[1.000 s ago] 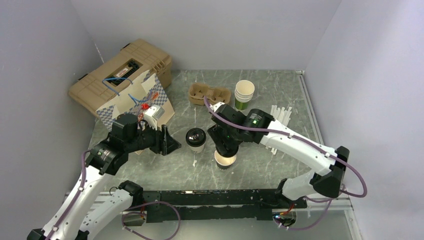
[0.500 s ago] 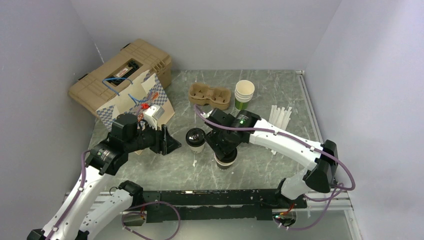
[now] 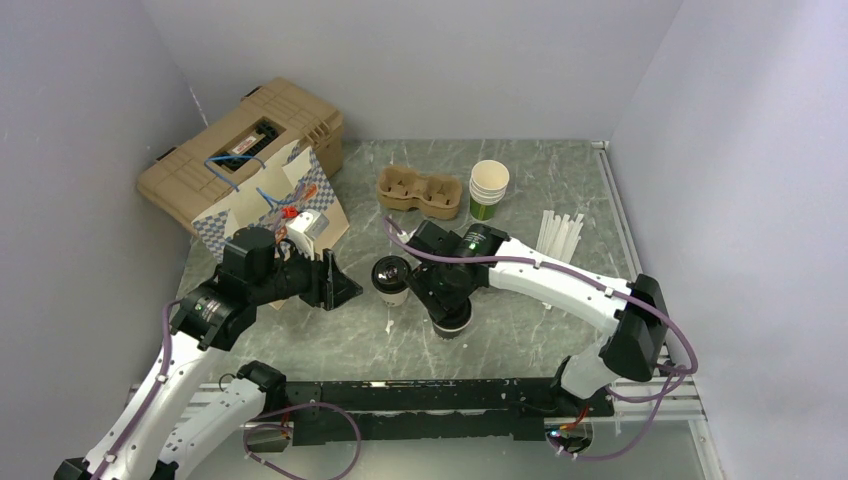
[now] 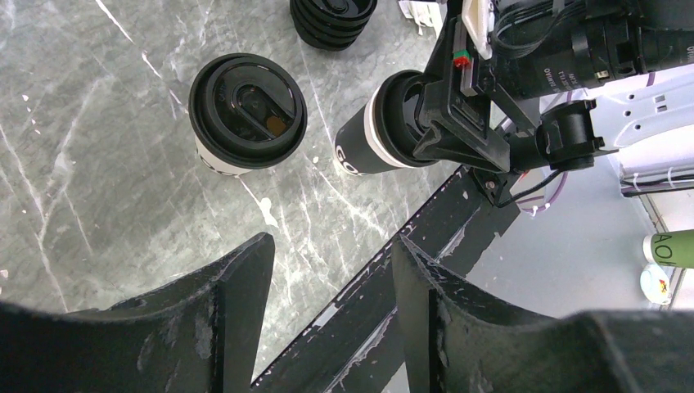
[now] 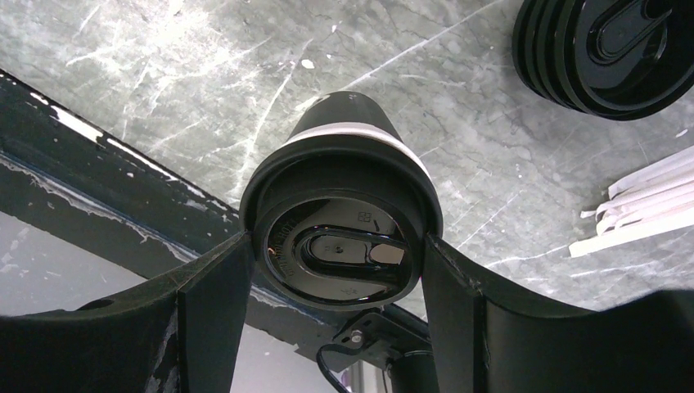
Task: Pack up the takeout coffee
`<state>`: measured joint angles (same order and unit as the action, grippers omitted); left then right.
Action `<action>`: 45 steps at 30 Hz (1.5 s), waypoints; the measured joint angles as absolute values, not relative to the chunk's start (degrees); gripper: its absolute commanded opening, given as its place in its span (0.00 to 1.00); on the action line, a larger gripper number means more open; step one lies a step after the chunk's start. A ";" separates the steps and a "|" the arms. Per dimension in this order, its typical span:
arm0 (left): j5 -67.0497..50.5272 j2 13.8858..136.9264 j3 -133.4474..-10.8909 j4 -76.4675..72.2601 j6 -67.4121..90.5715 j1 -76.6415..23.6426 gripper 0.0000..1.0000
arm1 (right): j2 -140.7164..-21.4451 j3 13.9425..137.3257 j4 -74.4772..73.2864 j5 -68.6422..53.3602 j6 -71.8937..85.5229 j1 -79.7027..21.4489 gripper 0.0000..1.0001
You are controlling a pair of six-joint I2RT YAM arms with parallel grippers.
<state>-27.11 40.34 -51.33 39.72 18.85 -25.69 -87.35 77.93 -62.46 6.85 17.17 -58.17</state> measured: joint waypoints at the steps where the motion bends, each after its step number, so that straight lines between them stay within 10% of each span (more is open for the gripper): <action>1: -27.11 40.34 -51.33 39.72 18.83 -25.69 0.60 | -87.35 77.80 -62.41 6.85 17.10 -58.15 0.41; 45: -27.11 40.38 -51.33 39.70 18.72 -25.69 0.60 | -87.20 74.46 -59.94 5.63 16.69 -56.29 0.45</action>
